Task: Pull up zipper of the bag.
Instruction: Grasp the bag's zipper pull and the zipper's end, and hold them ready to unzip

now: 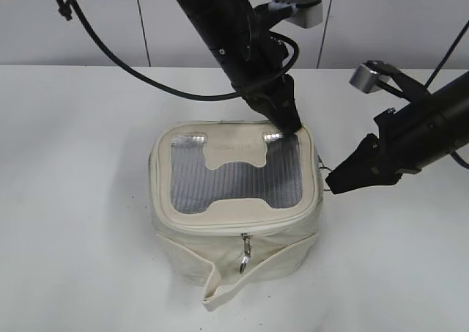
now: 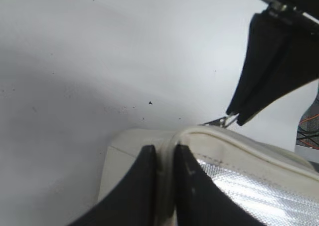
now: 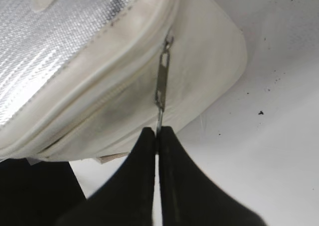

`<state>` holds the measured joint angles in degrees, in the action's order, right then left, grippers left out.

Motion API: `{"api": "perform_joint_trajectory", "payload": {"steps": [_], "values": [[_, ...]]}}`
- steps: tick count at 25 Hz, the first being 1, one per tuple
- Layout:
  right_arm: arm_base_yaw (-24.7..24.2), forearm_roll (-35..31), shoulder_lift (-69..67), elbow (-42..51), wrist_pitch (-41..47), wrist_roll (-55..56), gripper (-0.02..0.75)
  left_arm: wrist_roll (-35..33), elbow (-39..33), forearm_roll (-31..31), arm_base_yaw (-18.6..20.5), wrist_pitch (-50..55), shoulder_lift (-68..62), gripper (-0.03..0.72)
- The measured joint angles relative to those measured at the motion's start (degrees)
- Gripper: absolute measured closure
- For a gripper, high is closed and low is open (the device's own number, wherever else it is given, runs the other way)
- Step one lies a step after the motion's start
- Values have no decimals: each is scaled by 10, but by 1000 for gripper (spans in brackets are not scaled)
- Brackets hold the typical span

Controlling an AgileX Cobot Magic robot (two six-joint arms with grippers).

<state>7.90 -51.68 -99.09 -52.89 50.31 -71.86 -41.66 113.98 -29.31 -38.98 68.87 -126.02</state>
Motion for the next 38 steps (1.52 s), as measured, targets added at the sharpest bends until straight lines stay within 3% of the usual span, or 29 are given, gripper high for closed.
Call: {"api": "perform_joint_trajectory", "payload": {"steps": [13,22,29,33,38], "values": [[19,75,35,-4,96,101,733,0,0,-2,0,3,0,612],[36,87,106,37,130,139,733,0,0,-8,-1,9,0,612],[128,90,131,58,112,166,733,5,0,-9,-1,11,0,612],[213,63,131,60,52,168,733,10,0,-8,-1,11,0,612],[285,38,123,46,-17,170,733,11,0,-8,-1,11,0,612]]}}
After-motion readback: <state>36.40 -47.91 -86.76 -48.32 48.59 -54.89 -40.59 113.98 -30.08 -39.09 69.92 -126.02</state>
